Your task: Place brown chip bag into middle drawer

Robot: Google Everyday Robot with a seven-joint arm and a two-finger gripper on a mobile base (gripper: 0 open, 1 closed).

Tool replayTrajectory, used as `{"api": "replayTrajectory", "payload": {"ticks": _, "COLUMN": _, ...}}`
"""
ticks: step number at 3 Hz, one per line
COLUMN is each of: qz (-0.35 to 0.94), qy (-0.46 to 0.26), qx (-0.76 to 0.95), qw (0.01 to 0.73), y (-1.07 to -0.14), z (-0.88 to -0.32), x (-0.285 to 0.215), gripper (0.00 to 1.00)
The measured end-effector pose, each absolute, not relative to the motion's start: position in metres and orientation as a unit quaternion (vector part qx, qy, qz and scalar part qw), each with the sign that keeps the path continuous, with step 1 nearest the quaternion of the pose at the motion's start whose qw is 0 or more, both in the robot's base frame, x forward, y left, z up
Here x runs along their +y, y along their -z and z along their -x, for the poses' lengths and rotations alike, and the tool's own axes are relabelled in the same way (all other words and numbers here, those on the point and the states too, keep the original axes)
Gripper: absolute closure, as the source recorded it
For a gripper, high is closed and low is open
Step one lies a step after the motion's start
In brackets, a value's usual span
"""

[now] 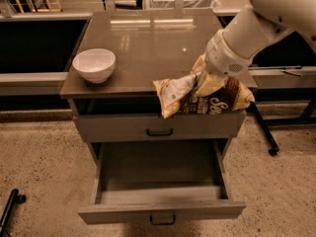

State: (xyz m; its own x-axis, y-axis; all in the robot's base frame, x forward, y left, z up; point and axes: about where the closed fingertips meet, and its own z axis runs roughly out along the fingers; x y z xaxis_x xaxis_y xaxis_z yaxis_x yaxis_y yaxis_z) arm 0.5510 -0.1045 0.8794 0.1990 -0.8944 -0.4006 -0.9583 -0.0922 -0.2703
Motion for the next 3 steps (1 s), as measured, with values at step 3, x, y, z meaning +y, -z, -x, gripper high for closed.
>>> {"api": "replayTrajectory", "payload": {"ticks": 3, "qz": 0.703, "qy": -0.071, "qx": 0.650, "qw": 0.280, "y": -0.828, "z": -0.515, "x": -0.075, "gripper": 1.00}}
